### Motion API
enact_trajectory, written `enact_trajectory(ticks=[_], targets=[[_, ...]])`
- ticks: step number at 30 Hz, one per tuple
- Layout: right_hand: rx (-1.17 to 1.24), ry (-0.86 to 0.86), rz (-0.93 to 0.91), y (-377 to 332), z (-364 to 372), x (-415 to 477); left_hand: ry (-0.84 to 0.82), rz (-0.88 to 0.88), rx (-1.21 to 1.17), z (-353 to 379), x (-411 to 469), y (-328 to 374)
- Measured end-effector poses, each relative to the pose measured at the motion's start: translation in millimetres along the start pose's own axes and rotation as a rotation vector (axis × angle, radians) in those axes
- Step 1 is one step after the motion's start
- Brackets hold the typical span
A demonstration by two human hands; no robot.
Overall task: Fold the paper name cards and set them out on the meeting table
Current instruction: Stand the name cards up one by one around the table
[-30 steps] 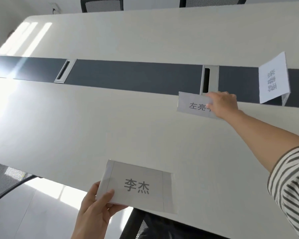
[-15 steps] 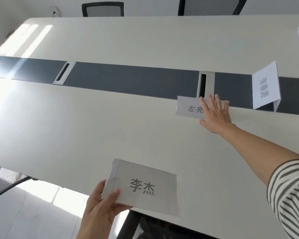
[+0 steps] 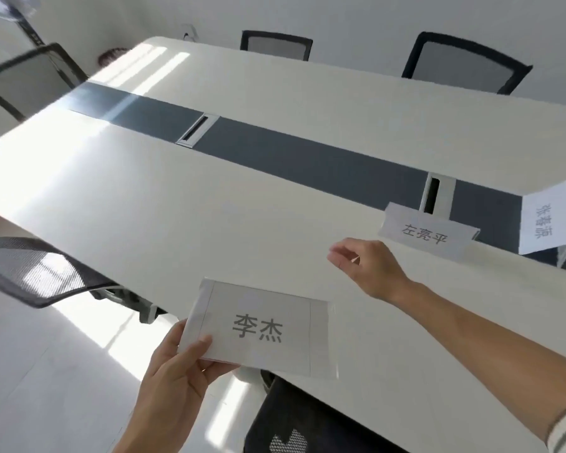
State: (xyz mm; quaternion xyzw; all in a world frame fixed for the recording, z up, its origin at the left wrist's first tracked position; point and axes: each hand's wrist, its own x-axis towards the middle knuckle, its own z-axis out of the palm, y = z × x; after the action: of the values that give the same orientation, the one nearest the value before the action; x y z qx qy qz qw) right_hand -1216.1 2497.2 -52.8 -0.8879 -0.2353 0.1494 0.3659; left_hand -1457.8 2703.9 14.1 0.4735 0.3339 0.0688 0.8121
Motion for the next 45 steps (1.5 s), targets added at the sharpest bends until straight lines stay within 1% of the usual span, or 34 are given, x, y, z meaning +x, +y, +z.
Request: enact_trajectory(ticks=[4, 7, 10, 13, 17, 20, 23, 27, 31, 34, 36, 39, 43, 45], targets=[[0.417, -0.145, 0.044, -84, 54, -28, 0.074, 0.095, -0.064, -55, -34, 23], [0.57, -0.257, 0.037, -141, 97, -50, 0.147, 0.157, -0.128, -108, -65, 37], [0.631, -0.411, -0.008, -195, 148, -76, 0.229, 0.207, -0.199, -170, -96, 49], [0.67, -0.545, -0.011, -246, 204, -104, 0.295, 0.241, -0.25, -237, -125, 58], [0.669, -0.593, -0.025, -311, 281, -131, 0.384, 0.268, -0.26, -326, -157, 73], [0.73, -0.648, 0.006, -354, 330, -140, 0.463, 0.279, -0.196, -381, -177, 83], [0.702, -0.668, -0.034, -392, 367, -136, 0.51, 0.287, -0.101, -431, -184, 95], [0.653, -0.677, -0.084, -430, 407, -107, 0.576, 0.257, 0.018, -482, -167, 110], [0.658, -0.691, -0.072, -461, 448, -65, 0.599, 0.244, 0.001, -528, -130, 132], [0.63, -0.708, -0.106, -484, 481, -25, 0.62, 0.213, -0.018, -564, -91, 158], [0.63, -0.737, -0.095, -500, 501, 8, 0.631, 0.202, -0.034, -585, -62, 178], [0.606, -0.794, -0.07, -531, 517, 58, 0.599, 0.198, -0.053, -611, -22, 217], [0.474, -0.889, -0.066, -574, 523, 129, 0.566, 0.227, -0.014, -639, 28, 270], [0.442, -0.872, -0.083, -591, 521, 161, 0.526, 0.248, -0.013, -647, 54, 294]])
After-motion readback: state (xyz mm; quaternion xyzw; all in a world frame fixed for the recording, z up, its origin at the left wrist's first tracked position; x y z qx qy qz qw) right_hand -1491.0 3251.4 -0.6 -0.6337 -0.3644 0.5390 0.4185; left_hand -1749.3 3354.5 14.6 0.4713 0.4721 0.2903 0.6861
